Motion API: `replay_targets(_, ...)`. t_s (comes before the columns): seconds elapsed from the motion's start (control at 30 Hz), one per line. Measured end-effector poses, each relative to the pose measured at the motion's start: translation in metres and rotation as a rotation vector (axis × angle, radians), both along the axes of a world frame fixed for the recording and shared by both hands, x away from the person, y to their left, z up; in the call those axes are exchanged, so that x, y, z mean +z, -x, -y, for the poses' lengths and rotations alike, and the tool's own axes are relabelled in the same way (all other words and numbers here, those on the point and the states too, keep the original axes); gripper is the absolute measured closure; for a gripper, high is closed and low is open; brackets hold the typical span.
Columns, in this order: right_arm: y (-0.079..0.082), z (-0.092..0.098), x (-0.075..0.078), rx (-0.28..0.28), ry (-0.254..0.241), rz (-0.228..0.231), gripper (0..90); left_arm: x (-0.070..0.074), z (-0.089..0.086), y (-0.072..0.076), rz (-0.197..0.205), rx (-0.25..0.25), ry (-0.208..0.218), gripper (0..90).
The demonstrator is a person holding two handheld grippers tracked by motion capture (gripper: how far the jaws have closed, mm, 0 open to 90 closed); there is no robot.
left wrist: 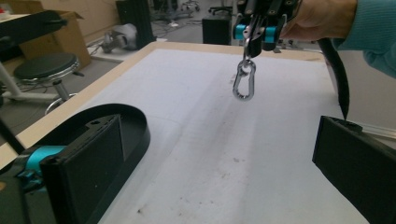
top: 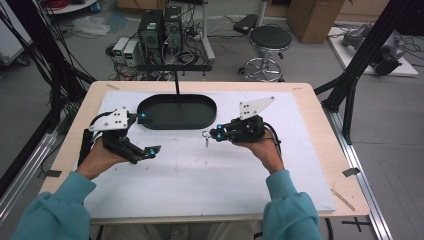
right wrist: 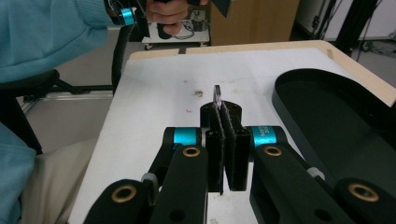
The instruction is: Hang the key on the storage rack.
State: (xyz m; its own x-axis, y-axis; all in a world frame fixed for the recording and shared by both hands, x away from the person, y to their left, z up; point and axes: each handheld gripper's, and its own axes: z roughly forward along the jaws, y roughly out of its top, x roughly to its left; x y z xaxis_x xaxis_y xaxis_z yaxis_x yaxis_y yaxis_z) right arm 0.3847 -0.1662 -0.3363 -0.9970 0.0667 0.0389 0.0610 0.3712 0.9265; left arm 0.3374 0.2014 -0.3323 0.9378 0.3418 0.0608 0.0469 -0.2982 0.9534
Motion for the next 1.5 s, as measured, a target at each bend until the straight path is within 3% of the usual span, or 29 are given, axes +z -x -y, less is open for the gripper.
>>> replay_targets(0.37, 0.001, -0.016, 0.001, 0.038, -0.002, 0.006, 88.9, 0.011, 0.03, -0.005, 0.005, -0.081, -0.037, 2.9)
replay_targets(0.4, 0.001, -0.017, 0.001, 0.045, -0.011, 0.006, 88.9, 0.012, 0.032, -0.005, 0.002, -0.09, -0.038, 8.2)
replay_targets(0.63, 0.003, -0.016, 0.003, 0.046, -0.017, 0.009, 88.9, 0.013, 0.048, -0.009, -0.013, -0.136, -0.046, 12.0)
replay_targets(0.9, 0.005, -0.016, 0.004, 0.049, -0.027, 0.014, 88.9, 0.015, 0.062, -0.009, -0.031, -0.18, -0.014, 23.5)
replay_targets(0.97, 0.005, -0.018, 0.004, 0.054, -0.032, 0.022, 88.9, 0.015, 0.064, -0.009, -0.036, -0.177, -0.016, 32.8)
replay_targets(1.27, 0.006, -0.02, 0.004, 0.063, -0.036, 0.02, 88.9, 0.014, 0.07, -0.008, -0.019, -0.199, -0.039, 51.2)
replay_targets(1.5, 0.007, -0.02, 0.004, 0.067, -0.038, 0.012, 88.9, 0.013, 0.072, -0.009, -0.034, -0.195, -0.031, 65.8)
